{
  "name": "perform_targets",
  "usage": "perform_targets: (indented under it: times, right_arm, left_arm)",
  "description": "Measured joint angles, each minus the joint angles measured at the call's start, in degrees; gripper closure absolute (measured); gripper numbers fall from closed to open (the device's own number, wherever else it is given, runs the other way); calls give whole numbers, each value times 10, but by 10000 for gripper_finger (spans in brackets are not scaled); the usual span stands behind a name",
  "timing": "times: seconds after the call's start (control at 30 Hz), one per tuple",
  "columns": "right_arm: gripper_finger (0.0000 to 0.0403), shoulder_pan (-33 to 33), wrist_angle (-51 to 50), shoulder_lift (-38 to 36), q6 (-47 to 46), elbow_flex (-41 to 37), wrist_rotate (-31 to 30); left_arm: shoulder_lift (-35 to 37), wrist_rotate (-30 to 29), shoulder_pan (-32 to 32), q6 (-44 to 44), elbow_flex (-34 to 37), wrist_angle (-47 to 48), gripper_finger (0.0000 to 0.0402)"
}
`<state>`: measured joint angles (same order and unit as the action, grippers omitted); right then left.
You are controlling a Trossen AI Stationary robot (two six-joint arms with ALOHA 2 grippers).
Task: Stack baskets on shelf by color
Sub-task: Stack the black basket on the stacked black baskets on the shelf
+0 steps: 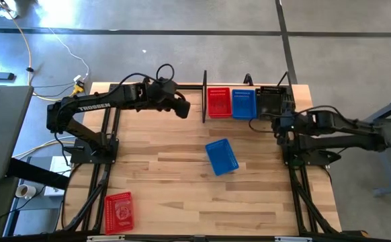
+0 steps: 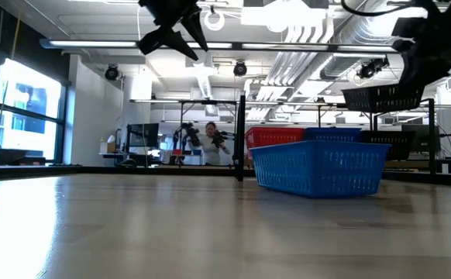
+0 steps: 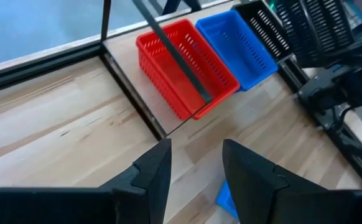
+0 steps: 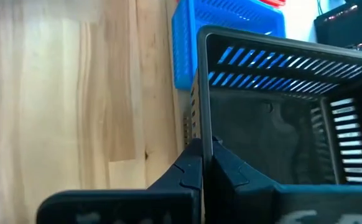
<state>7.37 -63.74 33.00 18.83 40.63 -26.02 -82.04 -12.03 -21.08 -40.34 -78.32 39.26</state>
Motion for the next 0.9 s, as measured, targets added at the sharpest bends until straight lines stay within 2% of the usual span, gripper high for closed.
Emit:
perform_targets:
  times: [0.27, 0.63, 0.77, 0.9]
  right_arm:
    - [403, 88, 65, 0, 100, -23, 52]
    - [403, 220, 105, 0, 166, -23, 134]
    - [403, 256, 113, 6, 176, -23, 185]
    - [403, 283, 109, 24, 198, -23, 199]
  left_arm:
    - [0, 0, 0, 0, 0, -3, 268]
    - [0, -1, 1, 6, 0, -2, 268]
    - [0, -1, 1, 15, 0, -2, 268]
    - [0, -1, 1, 16, 0, -2, 268]
